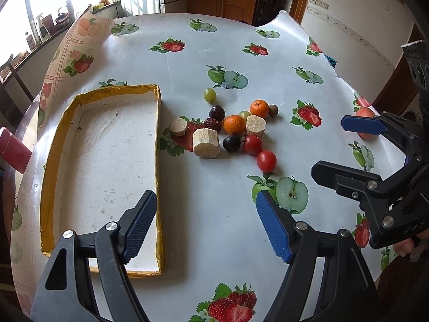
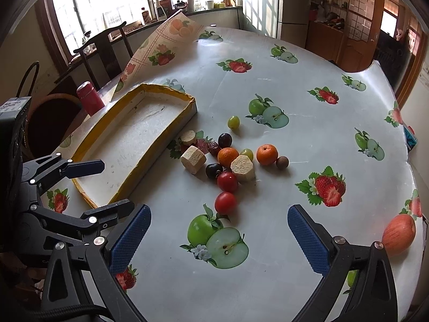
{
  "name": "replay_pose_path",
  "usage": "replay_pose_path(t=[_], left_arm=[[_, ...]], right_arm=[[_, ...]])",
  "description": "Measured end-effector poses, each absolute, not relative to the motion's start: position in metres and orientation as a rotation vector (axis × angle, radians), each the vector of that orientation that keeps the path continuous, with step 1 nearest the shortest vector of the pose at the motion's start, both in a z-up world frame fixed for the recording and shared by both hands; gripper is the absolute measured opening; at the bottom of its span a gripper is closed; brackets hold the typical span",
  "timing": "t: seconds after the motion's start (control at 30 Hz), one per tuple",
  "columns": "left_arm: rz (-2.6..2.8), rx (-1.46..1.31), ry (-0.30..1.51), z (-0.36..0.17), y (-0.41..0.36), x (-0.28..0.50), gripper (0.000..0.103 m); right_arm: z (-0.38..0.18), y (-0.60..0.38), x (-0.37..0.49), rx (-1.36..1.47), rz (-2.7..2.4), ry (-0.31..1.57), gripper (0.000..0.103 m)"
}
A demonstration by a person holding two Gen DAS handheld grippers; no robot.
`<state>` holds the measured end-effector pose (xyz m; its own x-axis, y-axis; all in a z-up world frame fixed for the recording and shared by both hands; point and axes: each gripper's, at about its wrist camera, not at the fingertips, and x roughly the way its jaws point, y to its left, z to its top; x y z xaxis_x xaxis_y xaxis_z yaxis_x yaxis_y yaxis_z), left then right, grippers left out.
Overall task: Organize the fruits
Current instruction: 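Move both grippers toward the cluster of fruits beside the yellow tray, then grasp a red tomato with the right gripper while the left gripper grasps a white cylindrical slice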
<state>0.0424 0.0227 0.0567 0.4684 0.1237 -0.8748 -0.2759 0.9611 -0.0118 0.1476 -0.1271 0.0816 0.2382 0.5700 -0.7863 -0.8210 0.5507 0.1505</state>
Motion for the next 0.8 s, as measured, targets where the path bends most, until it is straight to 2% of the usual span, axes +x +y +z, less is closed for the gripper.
replay_pose_path(t=[0.1,0.27,0.37,0.47,0.63,0.73,0.8], left_arm=[[0.248,-0.169,1.078,0.047,0.027,0.054,0.076],[0.255,-0.190,1.112,0.024,0.034,0.078,0.076],[0.268,-0.188,1.142,0.009,0.038,0.095,0.076],[0.271,-0.190,1.157,-0.002,0.044,0.108,0.076],[0.264,-0.187,1.163,-0.011,0.051,0.126,0.076],[0.249,-0.201,1.163,-0.014,0.053,0.137,0.076],[0.240,-0.212,1.162,-0.016,0.055,0.141,0.076]], right_arm=[[0.070,-0.127,0.154,-0.313,0.971,0.922,0.097],[0.039,-0.118,0.170,-0.274,0.993,0.988,0.082],[0.020,-0.108,0.177,-0.278,0.996,1.017,0.079],[0.004,-0.101,0.185,-0.272,1.003,1.044,0.069],[-0.012,-0.090,0.191,-0.293,1.018,1.058,0.067],[-0.022,-0.083,0.192,-0.307,1.031,1.073,0.049],[-0.023,-0.081,0.192,-0.300,1.035,1.056,0.044]])
